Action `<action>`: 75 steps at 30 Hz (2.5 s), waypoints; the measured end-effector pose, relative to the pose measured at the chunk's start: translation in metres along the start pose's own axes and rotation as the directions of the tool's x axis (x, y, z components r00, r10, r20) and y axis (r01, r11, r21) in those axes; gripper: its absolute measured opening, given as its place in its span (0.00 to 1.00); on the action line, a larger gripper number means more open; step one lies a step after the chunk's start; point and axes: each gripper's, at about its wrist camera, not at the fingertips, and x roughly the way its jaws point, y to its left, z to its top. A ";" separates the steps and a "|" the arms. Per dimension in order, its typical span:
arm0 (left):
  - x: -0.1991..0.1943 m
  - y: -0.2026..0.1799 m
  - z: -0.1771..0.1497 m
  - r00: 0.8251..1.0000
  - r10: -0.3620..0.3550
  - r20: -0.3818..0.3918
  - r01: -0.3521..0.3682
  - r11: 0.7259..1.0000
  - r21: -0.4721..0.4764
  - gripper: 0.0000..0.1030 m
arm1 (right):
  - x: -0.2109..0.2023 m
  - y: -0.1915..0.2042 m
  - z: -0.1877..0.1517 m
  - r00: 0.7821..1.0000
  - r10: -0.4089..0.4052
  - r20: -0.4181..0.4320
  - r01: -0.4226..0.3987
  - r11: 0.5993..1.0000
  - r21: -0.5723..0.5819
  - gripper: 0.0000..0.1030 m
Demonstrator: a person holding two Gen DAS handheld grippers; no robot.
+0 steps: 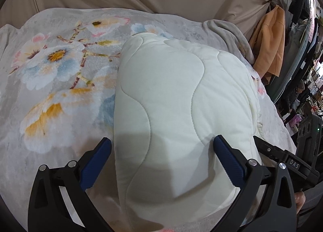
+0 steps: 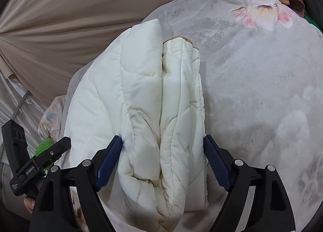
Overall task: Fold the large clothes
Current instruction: 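Grip the bundle's end with the right tool and lift it over the rest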
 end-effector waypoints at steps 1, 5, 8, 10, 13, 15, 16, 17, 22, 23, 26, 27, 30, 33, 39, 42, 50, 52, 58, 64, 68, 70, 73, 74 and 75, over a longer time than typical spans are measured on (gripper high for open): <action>0.000 0.001 0.001 1.000 -0.007 -0.002 0.007 1.000 -0.005 0.96 | 0.000 0.001 0.000 1.000 0.002 0.000 -0.002 1.000 0.000 0.80; -0.001 -0.001 0.004 1.000 -0.011 0.009 0.011 1.000 0.004 0.96 | 0.001 -0.003 0.006 0.999 0.040 -0.009 -0.040 0.999 0.023 0.81; 0.005 -0.002 0.006 1.000 -0.014 -0.003 0.015 1.000 0.007 0.96 | 0.008 -0.006 0.012 0.998 0.062 -0.020 -0.062 0.998 0.030 0.83; 0.008 -0.003 0.007 1.000 -0.011 -0.007 0.011 1.000 0.007 0.96 | 0.016 -0.008 0.015 0.995 0.088 -0.036 -0.087 0.995 0.039 0.86; 0.012 -0.006 0.007 1.000 0.001 -0.008 -0.001 1.000 0.018 0.96 | 0.026 -0.015 0.017 0.989 0.136 -0.060 -0.132 0.989 0.071 0.86; 0.015 -0.006 0.007 1.000 0.010 -0.008 -0.010 1.000 0.028 0.96 | 0.029 -0.015 0.018 0.987 0.147 -0.065 -0.142 0.987 0.075 0.86; 0.017 -0.006 0.007 1.000 0.014 -0.009 -0.014 0.999 0.032 0.96 | 0.029 -0.014 0.018 0.987 0.144 -0.065 -0.139 0.988 0.068 0.85; 0.019 -0.007 0.008 1.000 0.023 -0.009 -0.022 0.999 0.037 0.96 | 0.029 -0.012 0.019 0.988 0.139 -0.066 -0.136 0.989 0.061 0.85; 0.025 -0.008 0.011 0.998 0.059 -0.005 -0.058 0.998 0.034 0.96 | 0.034 0.001 0.020 0.993 0.104 -0.059 -0.101 0.994 0.045 0.85; 0.025 -0.008 0.011 0.998 0.062 -0.007 -0.062 0.998 0.031 0.96 | 0.034 0.004 0.020 0.994 0.096 -0.057 -0.094 0.995 0.040 0.85; 0.022 -0.006 0.012 0.998 0.056 -0.012 -0.056 0.998 0.023 0.96 | 0.032 0.007 0.020 0.995 0.083 -0.049 -0.082 0.996 0.025 0.80; 0.021 -0.005 0.011 0.999 0.051 -0.011 -0.051 0.998 0.023 0.96 | 0.030 0.009 0.019 0.995 0.088 -0.044 -0.087 0.996 0.015 0.71; 0.014 0.002 0.008 0.999 0.027 -0.022 -0.027 0.999 0.019 0.96 | 0.021 0.011 0.016 0.994 0.099 -0.037 -0.099 0.995 -0.013 0.54; 0.010 0.011 0.003 0.999 -0.021 -0.042 0.021 1.000 -0.003 0.96 | 0.015 0.012 0.012 0.994 0.107 -0.035 -0.108 0.994 -0.031 0.49; 0.031 0.039 -0.006 0.974 -0.201 -0.108 0.182 0.970 -0.158 0.96 | 0.028 0.004 0.010 0.991 0.126 -0.052 -0.126 0.992 0.009 0.67; 0.035 0.038 -0.006 0.968 -0.230 -0.103 0.210 0.962 -0.173 0.96 | 0.030 0.007 0.013 0.992 0.117 -0.053 -0.117 0.993 0.005 0.64; 0.000 0.010 0.012 0.978 -0.208 -0.012 0.208 0.978 -0.032 0.73 | -0.004 0.039 0.025 0.995 0.088 0.037 -0.085 0.993 -0.081 0.29; -0.015 0.005 0.020 0.976 -0.215 0.024 0.215 0.977 0.005 0.70 | -0.018 0.053 0.030 0.993 0.080 0.087 -0.070 0.991 -0.117 0.28; -0.064 -0.013 0.047 0.963 -0.210 0.172 0.188 0.973 0.137 0.67 | -0.064 0.099 0.044 0.968 0.071 0.240 -0.011 0.969 -0.245 0.28; -0.106 -0.016 0.070 0.935 -0.198 0.295 0.138 0.967 0.212 0.67 | -0.094 0.141 0.053 0.928 0.095 0.361 0.033 0.943 -0.332 0.28; -0.131 -0.012 0.082 0.905 -0.190 0.381 0.098 0.964 0.248 0.67 | -0.105 0.168 0.057 0.902 0.112 0.417 0.060 0.924 -0.377 0.28; -0.140 -0.007 0.089 0.892 -0.191 0.411 0.089 0.963 0.255 0.67 | -0.107 0.183 0.061 0.888 0.124 0.442 0.071 0.915 -0.398 0.28; -0.156 0.005 0.099 0.865 -0.189 0.465 0.070 0.963 0.261 0.67 | -0.108 0.208 0.067 0.869 0.146 0.472 0.085 0.897 -0.435 0.28; -0.163 0.009 0.103 0.853 -0.188 0.487 0.060 0.962 0.266 0.67 | -0.108 0.217 0.069 0.861 0.157 0.483 0.091 0.888 -0.452 0.28; -0.168 0.014 0.105 0.841 -0.189 0.507 0.055 0.962 0.268 0.67 | -0.108 0.226 0.070 0.854 0.170 0.493 0.093 0.881 -0.464 0.28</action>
